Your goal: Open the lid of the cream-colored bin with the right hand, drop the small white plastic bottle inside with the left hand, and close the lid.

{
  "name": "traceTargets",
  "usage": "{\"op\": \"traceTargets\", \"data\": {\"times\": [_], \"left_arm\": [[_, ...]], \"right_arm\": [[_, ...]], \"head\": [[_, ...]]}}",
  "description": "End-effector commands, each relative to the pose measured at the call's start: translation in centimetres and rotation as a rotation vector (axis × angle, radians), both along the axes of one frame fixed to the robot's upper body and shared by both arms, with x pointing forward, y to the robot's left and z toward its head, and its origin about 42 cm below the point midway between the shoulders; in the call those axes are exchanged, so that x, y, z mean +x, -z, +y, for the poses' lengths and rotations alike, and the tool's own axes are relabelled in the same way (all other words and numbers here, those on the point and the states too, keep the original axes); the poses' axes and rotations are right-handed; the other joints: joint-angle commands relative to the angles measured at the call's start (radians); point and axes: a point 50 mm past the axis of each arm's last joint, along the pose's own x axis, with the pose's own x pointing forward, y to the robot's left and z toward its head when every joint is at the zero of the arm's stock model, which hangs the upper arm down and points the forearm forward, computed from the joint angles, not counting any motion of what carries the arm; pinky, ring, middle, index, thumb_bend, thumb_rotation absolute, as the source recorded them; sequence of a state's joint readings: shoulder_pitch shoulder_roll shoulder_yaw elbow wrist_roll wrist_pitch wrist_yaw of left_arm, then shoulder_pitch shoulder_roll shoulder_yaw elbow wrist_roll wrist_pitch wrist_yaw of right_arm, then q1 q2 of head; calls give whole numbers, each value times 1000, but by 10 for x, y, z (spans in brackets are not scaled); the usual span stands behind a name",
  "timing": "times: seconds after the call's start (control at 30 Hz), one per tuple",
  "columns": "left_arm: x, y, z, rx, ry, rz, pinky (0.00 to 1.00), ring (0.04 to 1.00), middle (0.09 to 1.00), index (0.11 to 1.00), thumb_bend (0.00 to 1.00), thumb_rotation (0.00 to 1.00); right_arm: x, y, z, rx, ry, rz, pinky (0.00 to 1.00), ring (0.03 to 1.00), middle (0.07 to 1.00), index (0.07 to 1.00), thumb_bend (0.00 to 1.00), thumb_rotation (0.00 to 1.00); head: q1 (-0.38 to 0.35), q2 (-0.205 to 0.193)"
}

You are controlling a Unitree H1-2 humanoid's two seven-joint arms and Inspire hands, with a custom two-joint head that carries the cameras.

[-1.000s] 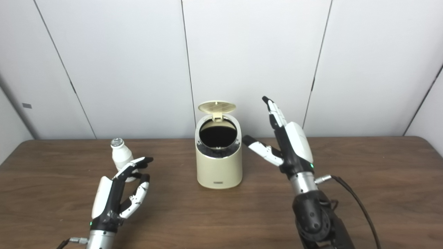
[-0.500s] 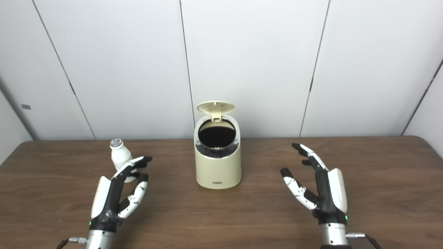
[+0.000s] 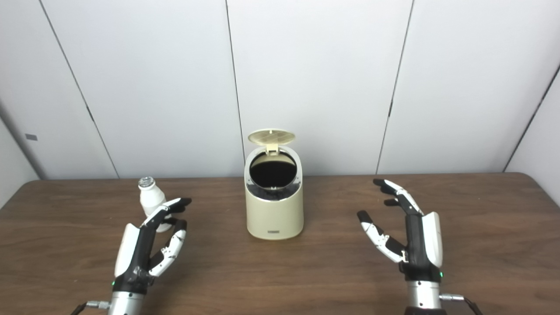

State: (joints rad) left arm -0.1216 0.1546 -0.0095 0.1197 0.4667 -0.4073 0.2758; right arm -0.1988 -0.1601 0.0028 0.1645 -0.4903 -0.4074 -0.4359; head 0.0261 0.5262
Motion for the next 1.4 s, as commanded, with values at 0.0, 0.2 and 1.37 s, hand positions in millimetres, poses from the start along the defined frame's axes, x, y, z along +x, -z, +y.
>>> {"op": "traceTargets", "data": {"times": [0.0, 0.2, 1.37], "left_arm": [[-10, -8, 5, -36, -16, -67, 653, 762, 787, 776, 216, 676], [-15, -34, 12, -88, -25, -148, 661, 790, 811, 799, 274, 704], [24, -79, 62, -234, -303, -13, 1000, 1000, 958, 914, 1000, 404]], "right_arm": [[-8, 18, 2, 14, -7, 17, 622, 746, 774, 735, 274, 459], [-8, 18, 2, 7, -7, 17, 618, 746, 774, 737, 271, 472], [-4, 20, -1, -10, -1, 30, 620, 749, 777, 731, 255, 421]], "head": [[3, -1], [4, -4], [33, -21]]}}
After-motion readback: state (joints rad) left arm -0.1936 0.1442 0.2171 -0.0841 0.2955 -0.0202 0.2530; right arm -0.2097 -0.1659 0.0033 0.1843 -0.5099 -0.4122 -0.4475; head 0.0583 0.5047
